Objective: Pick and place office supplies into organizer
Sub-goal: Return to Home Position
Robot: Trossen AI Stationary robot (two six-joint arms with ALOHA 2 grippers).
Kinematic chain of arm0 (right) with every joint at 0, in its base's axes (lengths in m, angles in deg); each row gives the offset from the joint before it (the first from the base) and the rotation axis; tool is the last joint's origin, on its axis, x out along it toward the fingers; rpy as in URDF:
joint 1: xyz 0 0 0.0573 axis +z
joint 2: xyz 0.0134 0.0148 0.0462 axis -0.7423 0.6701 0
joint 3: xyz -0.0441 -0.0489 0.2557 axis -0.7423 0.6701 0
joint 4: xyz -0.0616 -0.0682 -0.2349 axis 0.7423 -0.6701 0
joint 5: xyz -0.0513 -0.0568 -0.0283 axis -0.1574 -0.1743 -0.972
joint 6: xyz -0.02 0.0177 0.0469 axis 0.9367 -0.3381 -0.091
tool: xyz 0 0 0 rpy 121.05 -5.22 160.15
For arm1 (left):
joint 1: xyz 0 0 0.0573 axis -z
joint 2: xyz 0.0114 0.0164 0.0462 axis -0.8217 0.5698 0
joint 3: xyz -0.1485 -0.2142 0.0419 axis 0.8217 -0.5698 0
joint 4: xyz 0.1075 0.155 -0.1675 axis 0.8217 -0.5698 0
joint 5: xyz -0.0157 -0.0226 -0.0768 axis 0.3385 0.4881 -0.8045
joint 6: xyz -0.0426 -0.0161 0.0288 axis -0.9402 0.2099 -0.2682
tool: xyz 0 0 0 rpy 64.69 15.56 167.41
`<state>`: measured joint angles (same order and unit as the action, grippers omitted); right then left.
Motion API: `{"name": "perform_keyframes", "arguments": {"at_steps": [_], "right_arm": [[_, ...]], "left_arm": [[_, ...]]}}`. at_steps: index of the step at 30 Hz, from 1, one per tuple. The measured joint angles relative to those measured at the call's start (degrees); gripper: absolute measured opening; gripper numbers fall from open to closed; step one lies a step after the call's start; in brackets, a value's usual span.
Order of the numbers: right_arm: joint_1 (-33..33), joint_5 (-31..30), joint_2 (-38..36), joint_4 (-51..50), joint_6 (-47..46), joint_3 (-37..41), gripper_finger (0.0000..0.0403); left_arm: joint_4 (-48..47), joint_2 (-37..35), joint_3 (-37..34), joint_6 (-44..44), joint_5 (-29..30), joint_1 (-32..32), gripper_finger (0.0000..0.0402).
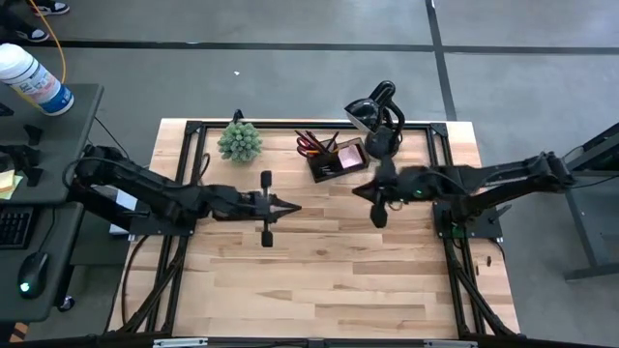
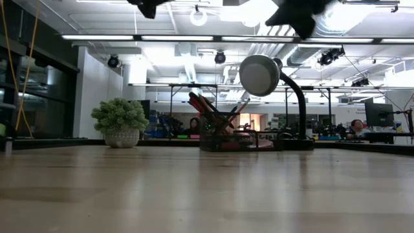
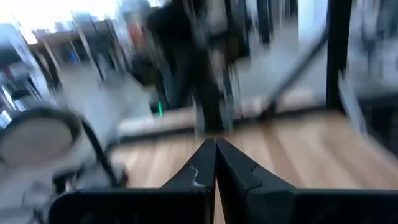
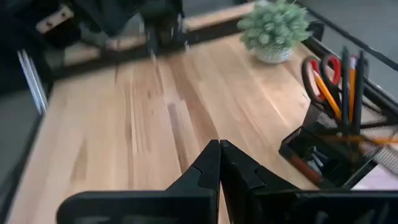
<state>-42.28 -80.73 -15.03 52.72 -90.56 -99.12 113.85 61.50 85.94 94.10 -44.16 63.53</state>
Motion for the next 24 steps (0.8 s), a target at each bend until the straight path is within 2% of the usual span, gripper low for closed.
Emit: {"name": "perform_keyframes", "arguments": {"at_steps": [2, 6, 9, 14, 17, 21, 24], "right_arm": [[0.68, -1.39, -3.96, 7.78, -2.99, 7.5, 0.0001], [0.84, -1.51, -9.35, 22.42, -3.3, 18.81, 0.0001], [0.84, -1.38, -11.63, 26.87, -1.18, 24.08, 0.0], [0.84, 0.31, -12.64, 27.14, -2.87, 26.9, 0.0], [0.84, 1.01, -12.64, 27.28, -2.98, 26.9, 0.0], [0.84, 0.95, -12.64, 29.22, -4.21, 26.9, 0.0], [0.84, -0.52, -12.64, 30.47, -5.8, 26.9, 0.0]], "left_arm": [[10.52, 0.27, -4.2, 0.37, -0.42, -0.76, 0.0], [19.48, 0.28, -11.52, 4.03, -0.77, -3.13, 0.0], [27.54, 0.17, -17.29, 2.54, -2.8, -6.28, 0.0], [46.63, 0.18, -26.82, -1.16, -5.59, -11.18, 0.0], [54.55, -0.61, -30.63, -0.61, -8.85, -14.07, 0.0], [55.31, -5.1, -33.99, -0.14, -11.8, -18.53, 0.0], [54.93, -11.38, -35.32, 0.99, -17.29, -22.41, 0.0]]}}
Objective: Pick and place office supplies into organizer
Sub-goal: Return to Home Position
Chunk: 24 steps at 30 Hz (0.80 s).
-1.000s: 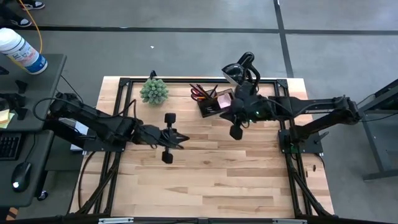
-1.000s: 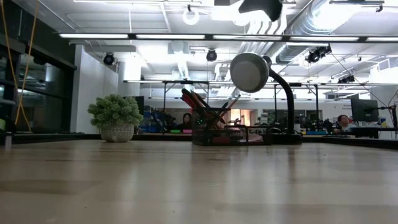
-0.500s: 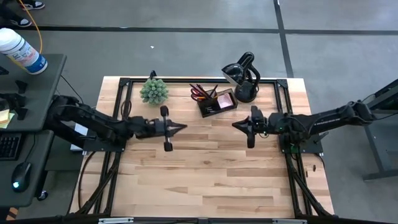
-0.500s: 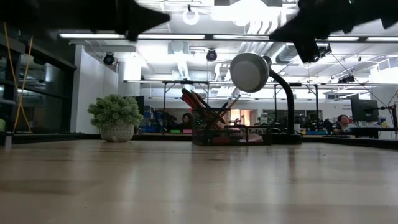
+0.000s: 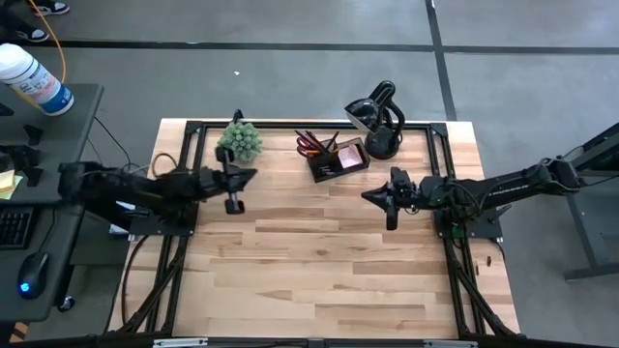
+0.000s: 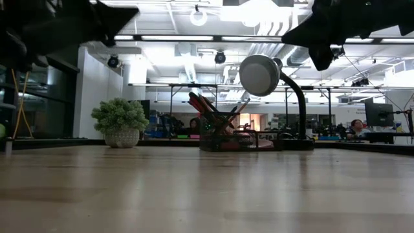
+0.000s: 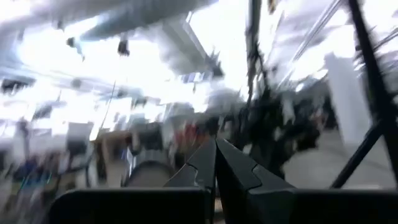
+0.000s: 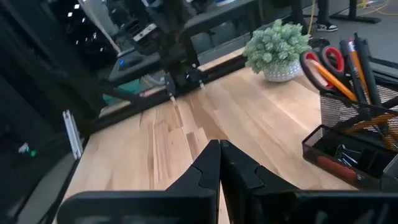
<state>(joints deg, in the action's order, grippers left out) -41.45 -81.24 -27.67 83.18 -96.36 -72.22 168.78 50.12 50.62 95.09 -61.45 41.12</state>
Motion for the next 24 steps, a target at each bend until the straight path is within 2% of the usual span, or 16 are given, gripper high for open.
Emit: {"name": "perform_keyframes", "arguments": {"at_steps": [4, 7, 10, 13, 18, 24], "right_arm": [[-0.02, -1.91, 0.18, 0.19, -0.68, 0.0, 0.0], [-0.13, -2.23, 0.5, 0.18, -1.2, 0.0, 0.0], [-0.11, -2.68, 0.5, 0.2, -4.25, 0.0, 0.0], [-0.11, -5.0, 0.52, 0.18, -6.95, -0.02, 0.0], [-0.11, -9.91, 0.52, 0.2, -5.49, -0.09, 0.0], [-0.11, -12.72, 0.52, 0.27, -6.35, -0.09, 0.0]], "left_arm": [[-6.31, -10.46, -0.46, -1.36, -9.83, -6.98, 0.0], [-19.0, -19.06, -0.31, -4.1, -15.47, -12.13, 0.0], [-34.1, -27.11, 0.29, -4.0, -18.38, -15.06, 0.0], [-45.18, -34.48, 1.13, -1.59, -17.18, -15.47, 0.0], [-55.24, -44.07, 1.31, -0.13, -8.37, -13.63, 0.0], [-59.79, -51.07, -0.55, 0.53, -3.89, -8.58, 0.0]]}}
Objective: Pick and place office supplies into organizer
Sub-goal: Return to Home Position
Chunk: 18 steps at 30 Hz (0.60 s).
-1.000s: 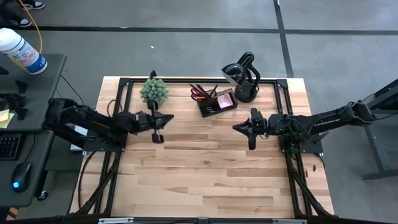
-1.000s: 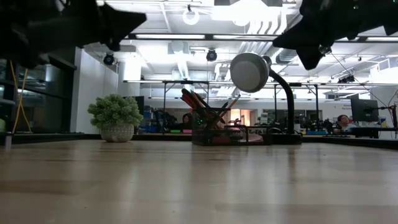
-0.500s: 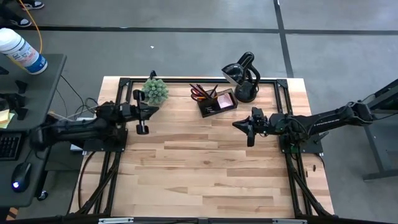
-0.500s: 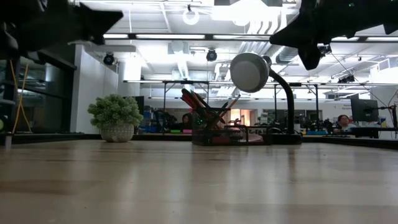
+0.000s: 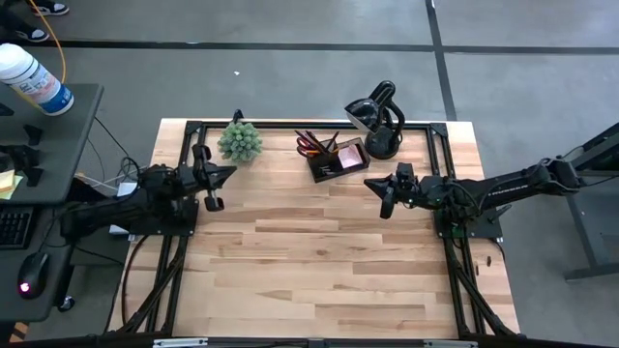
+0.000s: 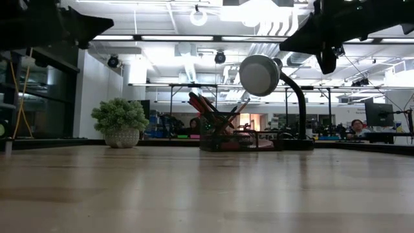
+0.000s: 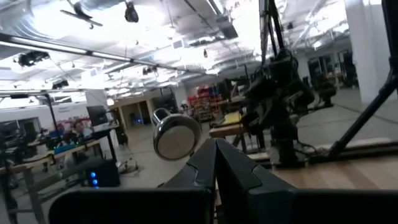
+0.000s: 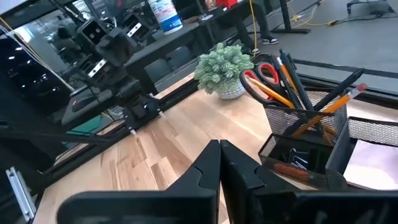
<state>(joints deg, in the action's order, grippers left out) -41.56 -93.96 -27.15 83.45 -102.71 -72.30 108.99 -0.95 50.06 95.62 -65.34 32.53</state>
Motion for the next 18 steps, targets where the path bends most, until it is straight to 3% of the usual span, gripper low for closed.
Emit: {"name": "perform_keyframes", "arguments": {"at_steps": [5, 10, 18], "right_arm": [[0.0, -0.1, 0.0, 0.02, -0.94, -0.02, 0.0], [0.0, -1.83, 0.0, 0.02, -1.27, -0.04, 0.0], [-0.01, -2.29, 0.0, 0.0, -0.96, -0.04, 0.0]], "left_arm": [[-0.05, -4.29, -2.73, 0.41, 4.82, 3.75, 0.0], [-3.5, -7.77, -3.34, 2.86, 4.64, 4.31, 0.0], [-11.11, -7.81, -3.3, -0.49, 3.49, 4.38, 0.0]]}}
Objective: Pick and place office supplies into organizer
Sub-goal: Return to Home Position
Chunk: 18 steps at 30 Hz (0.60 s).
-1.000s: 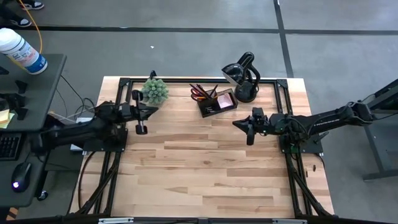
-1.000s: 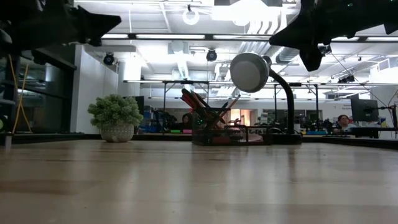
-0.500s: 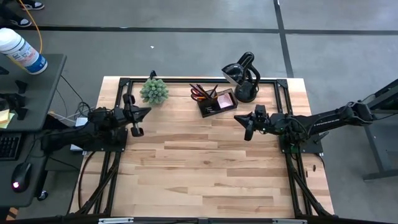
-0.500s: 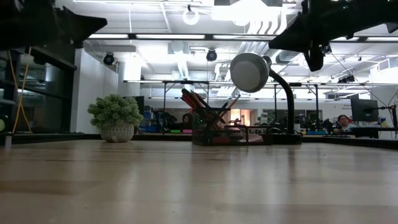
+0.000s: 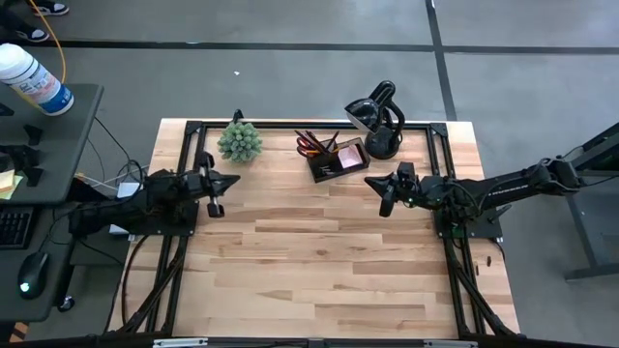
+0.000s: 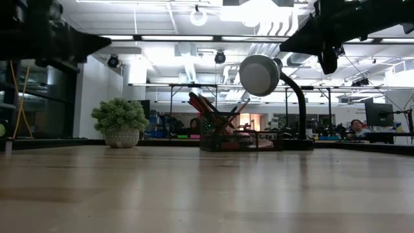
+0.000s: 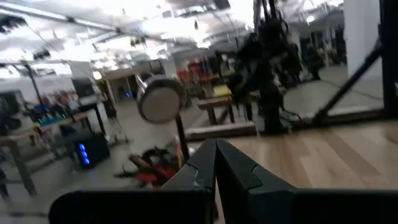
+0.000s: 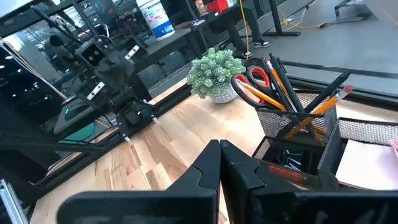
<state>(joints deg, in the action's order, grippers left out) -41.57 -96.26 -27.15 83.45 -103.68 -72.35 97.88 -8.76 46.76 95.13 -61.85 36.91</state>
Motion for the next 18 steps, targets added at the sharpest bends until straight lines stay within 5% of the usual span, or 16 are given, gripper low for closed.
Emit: {"name": "perform_keyframes", "arguments": {"at_steps": [10, 18], "right_arm": [[-2.45, 2.02, -9.22, -2.38, 7.86, 3.9, 0.0], [-6.15, 12.83, -17.94, 18.03, 10.68, 17.9, 0.0]], "left_arm": [[-9.1, 0.26, 0.0, -8.49, -1.49, 0.0, 0.0], [-9.07, 0.26, 0.0, -8.44, -1.36, 0.0, 0.0]]}}
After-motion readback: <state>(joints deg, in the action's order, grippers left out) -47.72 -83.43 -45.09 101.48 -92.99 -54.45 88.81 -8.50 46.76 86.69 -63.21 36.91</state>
